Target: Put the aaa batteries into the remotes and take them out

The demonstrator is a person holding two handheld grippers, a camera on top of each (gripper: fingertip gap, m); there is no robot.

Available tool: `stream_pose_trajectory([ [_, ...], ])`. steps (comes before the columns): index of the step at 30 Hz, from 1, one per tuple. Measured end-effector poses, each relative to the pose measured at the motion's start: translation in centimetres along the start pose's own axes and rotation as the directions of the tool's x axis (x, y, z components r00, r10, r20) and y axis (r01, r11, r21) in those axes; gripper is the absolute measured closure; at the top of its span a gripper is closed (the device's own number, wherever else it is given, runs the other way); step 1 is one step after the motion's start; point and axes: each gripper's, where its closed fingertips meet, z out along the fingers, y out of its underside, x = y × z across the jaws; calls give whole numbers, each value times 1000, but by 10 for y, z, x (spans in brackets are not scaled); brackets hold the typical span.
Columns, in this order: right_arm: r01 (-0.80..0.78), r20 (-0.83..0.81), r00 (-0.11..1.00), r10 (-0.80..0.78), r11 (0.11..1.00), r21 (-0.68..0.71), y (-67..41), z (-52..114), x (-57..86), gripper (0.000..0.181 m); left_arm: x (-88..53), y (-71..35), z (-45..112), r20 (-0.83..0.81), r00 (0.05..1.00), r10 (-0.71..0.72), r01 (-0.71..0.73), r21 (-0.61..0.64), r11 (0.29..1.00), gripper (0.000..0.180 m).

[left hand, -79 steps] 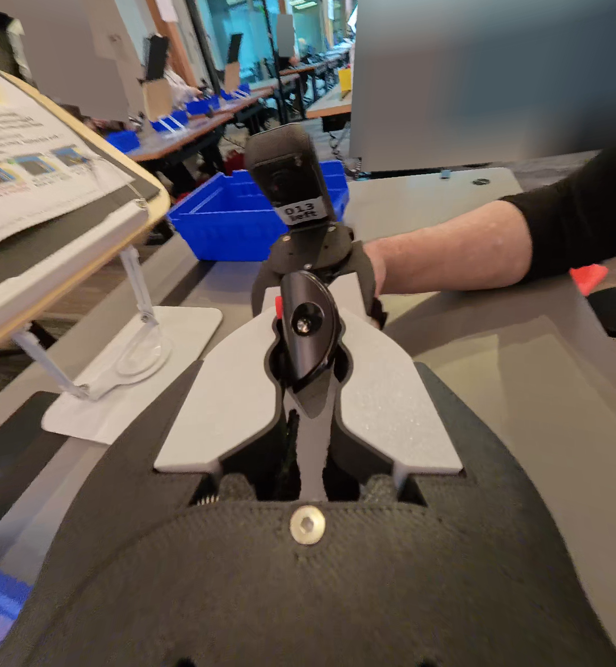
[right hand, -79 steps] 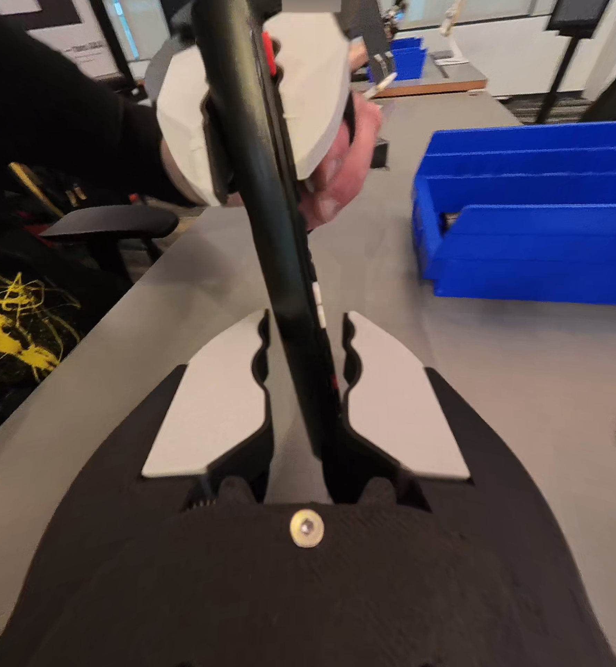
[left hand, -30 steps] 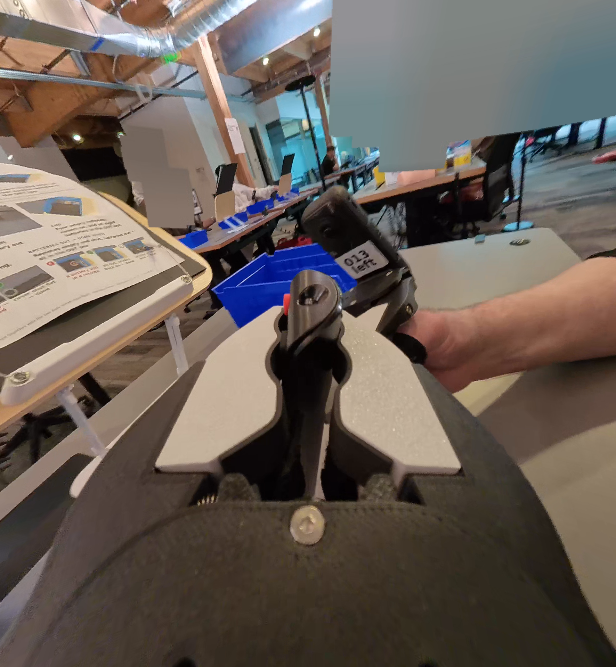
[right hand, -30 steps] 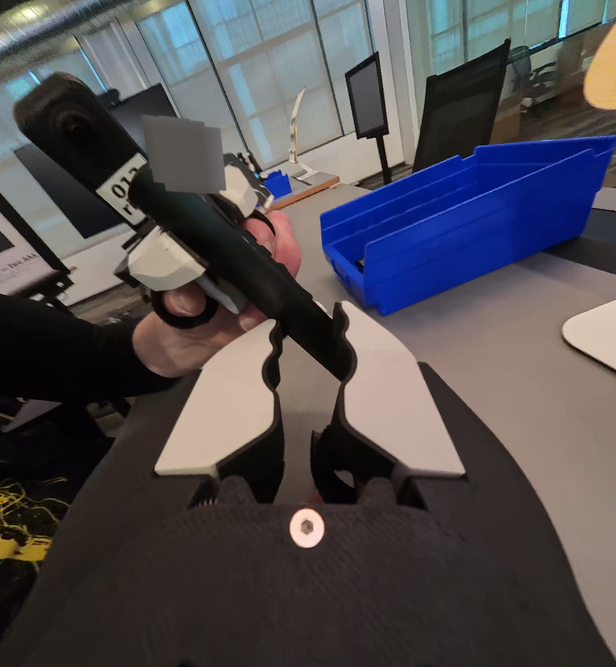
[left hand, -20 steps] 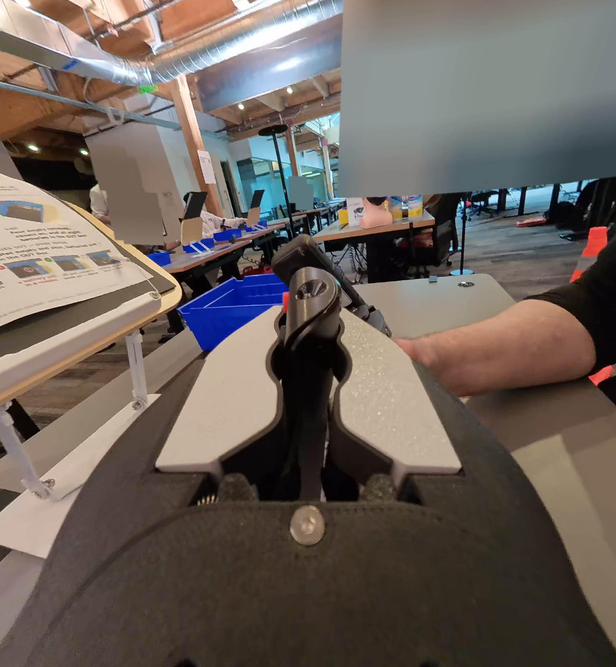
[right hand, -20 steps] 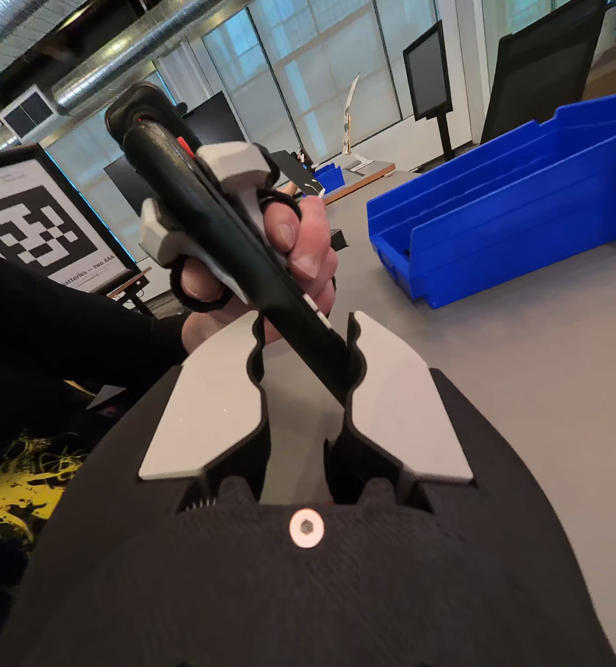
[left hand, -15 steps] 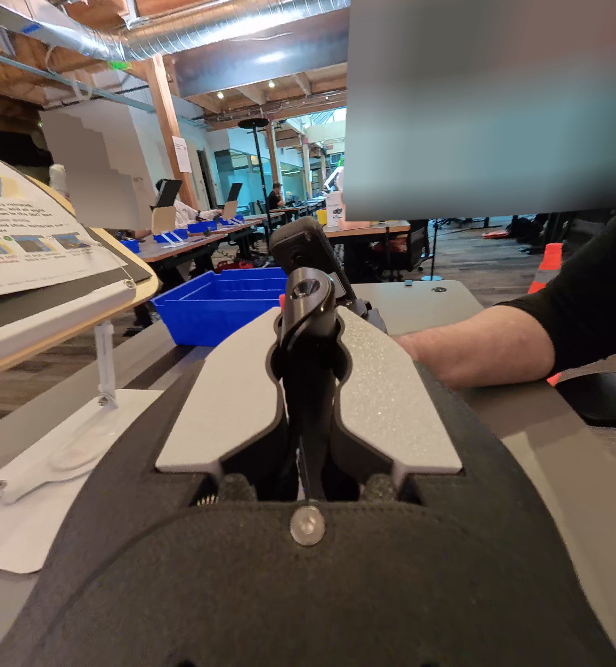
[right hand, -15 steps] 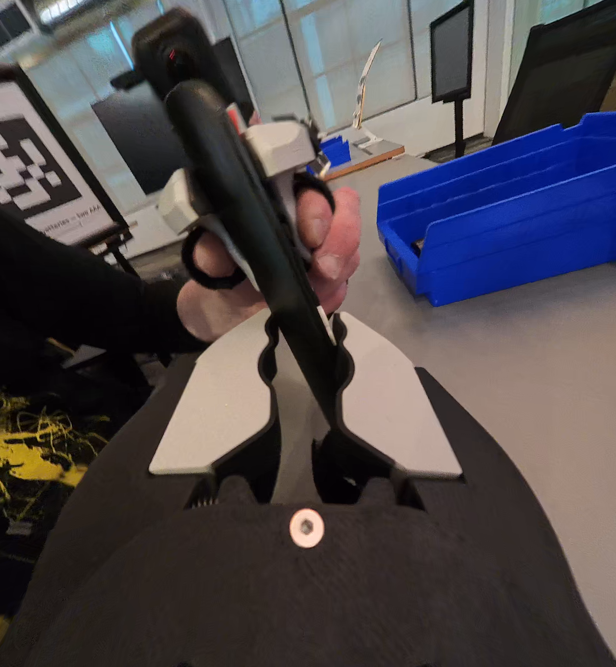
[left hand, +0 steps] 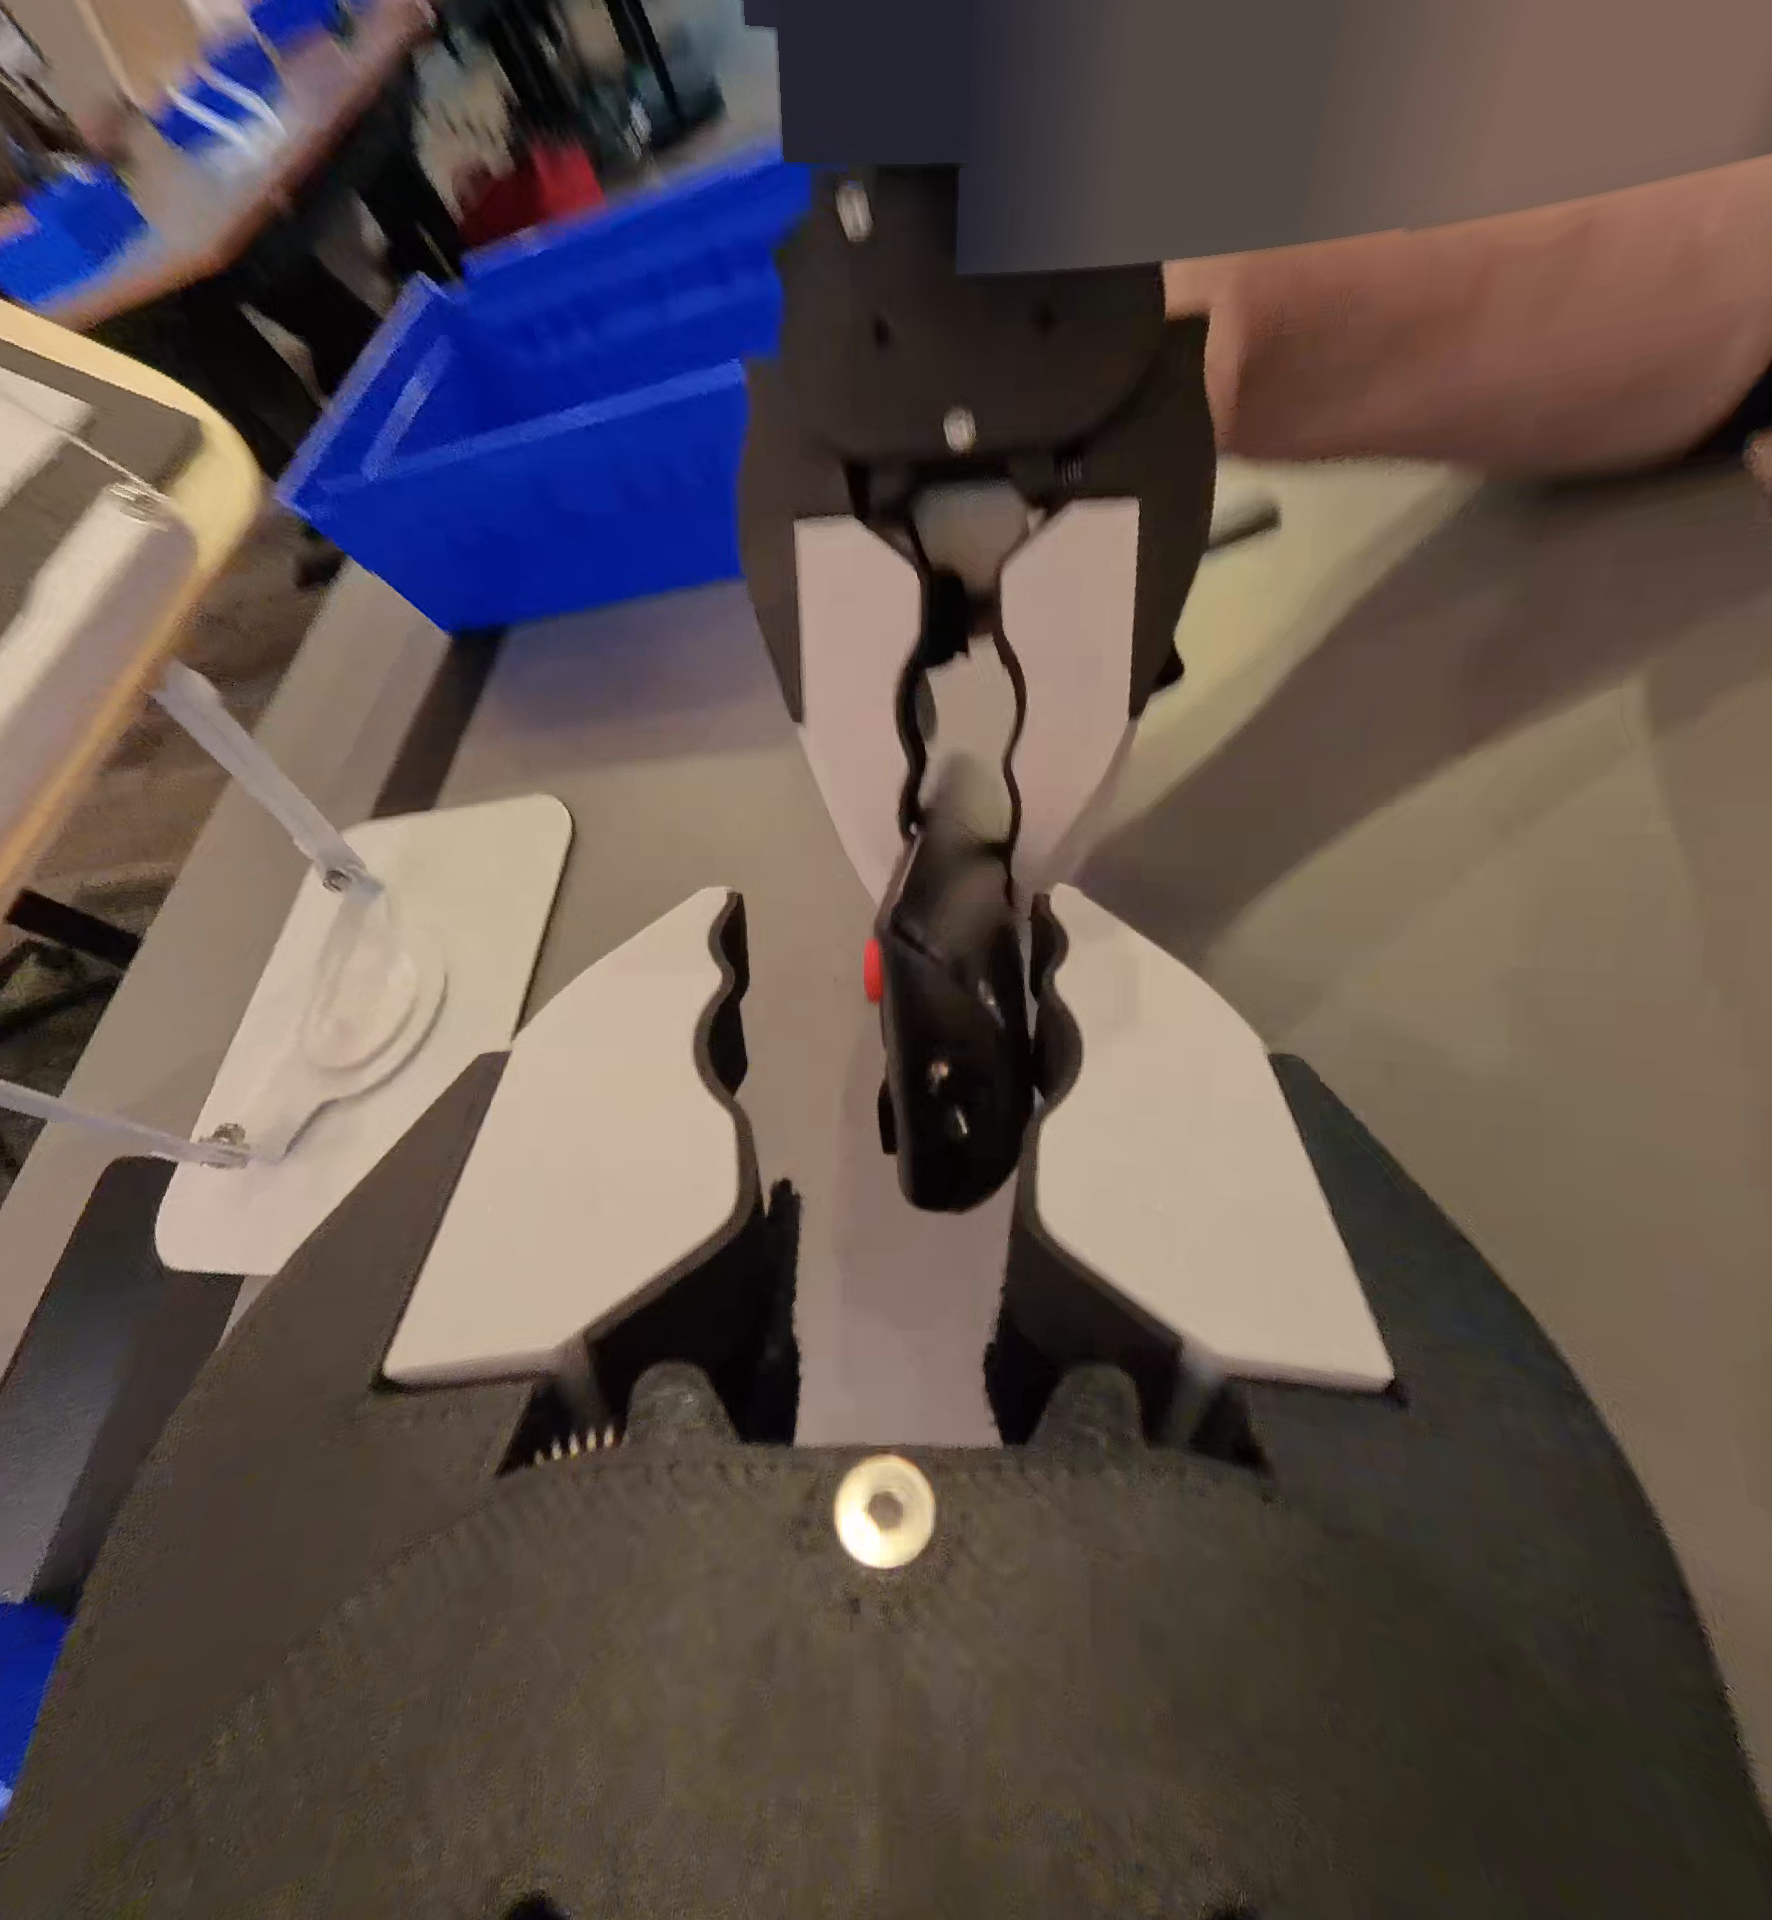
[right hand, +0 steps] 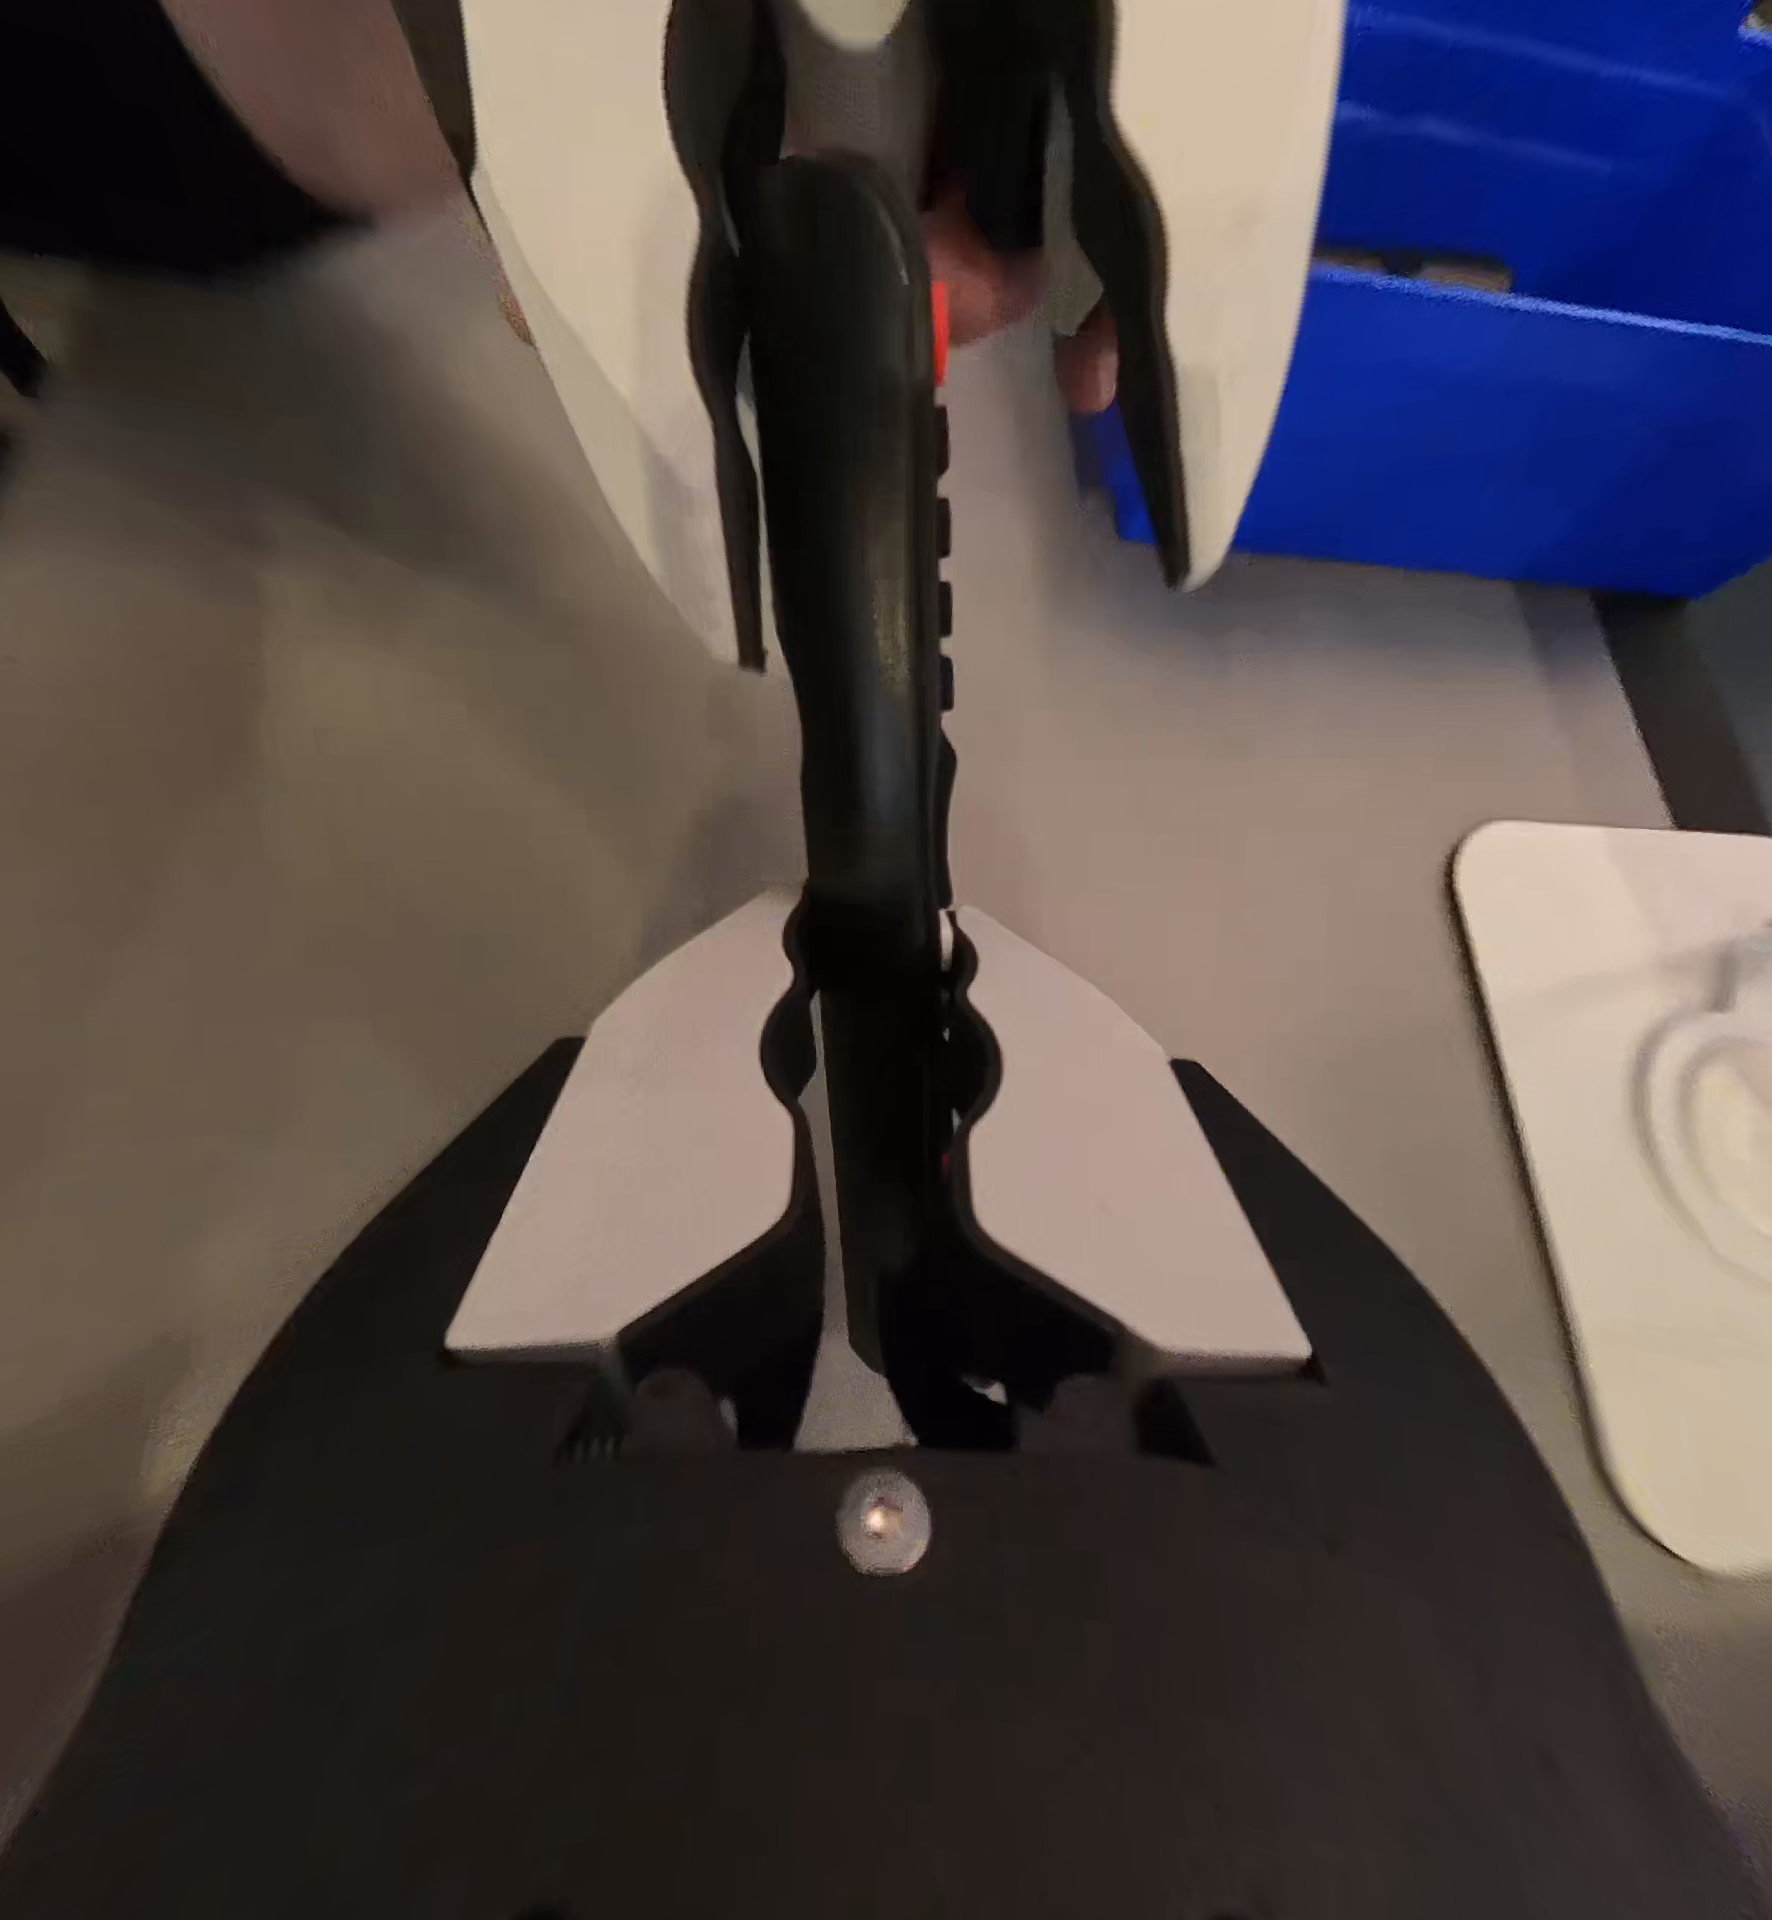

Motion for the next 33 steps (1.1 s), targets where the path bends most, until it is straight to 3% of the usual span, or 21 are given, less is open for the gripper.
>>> stream_pose_trajectory([
  [4, 59, -64, 996, -65, 994, -95, 9, -2, 5, 160, 10, 16, 13, -50, 994, 96, -103, -169, 980, 150],
  [10, 107, -150, 981, -122, 989, -102, 10, -11, 16, 159, 8, 11, 20, 20, 994, 109, -106, -118, 987, 155],
  [13, 101, -258, 961, -103, 995, -19, -3, -22, 30, 150, -3, 4, 19, 117, 991, 62, -60, -23, 998, 155],
  [19, -123, -415, 884, 215, 964, 236, 4, -67, 70, 96, -20, -6, 8, 147, 979, -143, 97, 281, 955, 156],
  [22, -211, -348, 865, 362, 891, 402, 6, -86, 74, 93, -25, -11, -2, 111, 967, -228, 165, 407, 898, 156],
  [27, -356, 30, 904, 426, 712, 605, -17, -79, 52, 115, -14, -20, 2, -24, 964, -263, 242, 483, 842, 155],
  [30, -357, 152, 928, 341, 690, 630, -25, -77, 35, 148, -10, -19, 4, -95, 950, -299, 304, 514, 802, 155],
  [33, -346, 177, 936, 304, 706, 618, -27, -77, 28, 158, -9, -16, 4, -156, 937, -313, 347, 523, 778, 152],
])
